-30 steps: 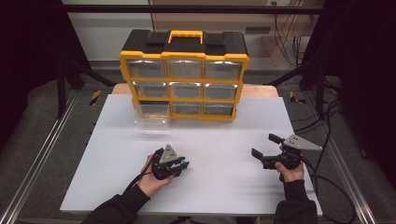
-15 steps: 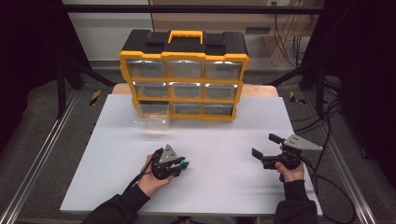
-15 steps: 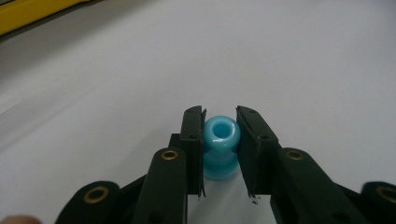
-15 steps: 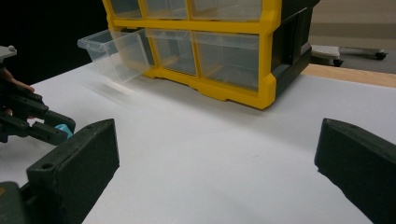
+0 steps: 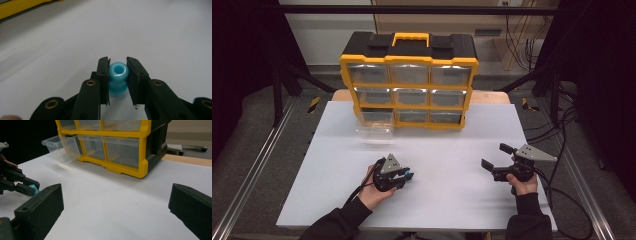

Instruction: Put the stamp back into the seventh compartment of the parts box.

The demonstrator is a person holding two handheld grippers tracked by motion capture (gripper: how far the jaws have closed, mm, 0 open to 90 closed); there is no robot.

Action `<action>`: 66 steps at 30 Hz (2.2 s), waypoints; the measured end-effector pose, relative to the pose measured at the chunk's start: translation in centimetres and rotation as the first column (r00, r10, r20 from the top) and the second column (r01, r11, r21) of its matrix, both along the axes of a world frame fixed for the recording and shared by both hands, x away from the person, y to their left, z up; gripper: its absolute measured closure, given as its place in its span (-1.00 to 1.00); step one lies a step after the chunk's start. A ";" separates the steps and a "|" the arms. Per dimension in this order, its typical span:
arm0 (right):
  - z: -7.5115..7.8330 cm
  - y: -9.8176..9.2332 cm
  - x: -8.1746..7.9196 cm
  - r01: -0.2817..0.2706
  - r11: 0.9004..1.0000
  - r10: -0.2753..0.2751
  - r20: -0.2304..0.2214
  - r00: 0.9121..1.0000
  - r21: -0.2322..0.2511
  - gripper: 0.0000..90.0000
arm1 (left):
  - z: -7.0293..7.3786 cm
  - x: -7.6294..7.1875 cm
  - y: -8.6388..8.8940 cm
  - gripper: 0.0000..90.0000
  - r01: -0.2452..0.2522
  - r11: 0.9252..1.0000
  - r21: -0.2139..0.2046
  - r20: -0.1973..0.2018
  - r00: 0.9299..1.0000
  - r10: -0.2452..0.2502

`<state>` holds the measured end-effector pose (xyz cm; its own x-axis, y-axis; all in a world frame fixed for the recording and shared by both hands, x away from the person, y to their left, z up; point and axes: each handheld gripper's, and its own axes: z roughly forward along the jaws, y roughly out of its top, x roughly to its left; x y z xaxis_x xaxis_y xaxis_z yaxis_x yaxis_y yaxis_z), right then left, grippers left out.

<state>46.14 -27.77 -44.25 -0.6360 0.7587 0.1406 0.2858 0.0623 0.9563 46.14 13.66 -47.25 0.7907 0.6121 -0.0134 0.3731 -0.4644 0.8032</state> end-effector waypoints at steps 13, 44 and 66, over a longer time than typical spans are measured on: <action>0.0 0.0 0.0 0.001 1.000 -0.001 -0.001 1.000 -0.002 -0.99 | 0.6 0.2 0.5 0.61 -0.011 1.000 -0.023 -0.003 1.000 0.011; 0.0 0.1 0.0 -0.001 1.000 0.001 -0.003 1.000 -0.002 -0.99 | 2.1 0.6 1.9 0.61 -0.035 0.997 -0.066 -0.004 0.999 0.035; 0.0 0.0 0.0 0.000 1.000 0.000 -0.003 1.000 -0.003 -0.99 | 3.0 0.8 2.9 0.61 -0.060 0.995 -0.086 0.006 0.998 0.060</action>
<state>46.17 -27.74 -44.28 -0.6360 0.7589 0.1397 0.2882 0.0657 0.9553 46.94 16.58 -44.26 0.7529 0.6553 -0.0616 0.3915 -0.3707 0.8422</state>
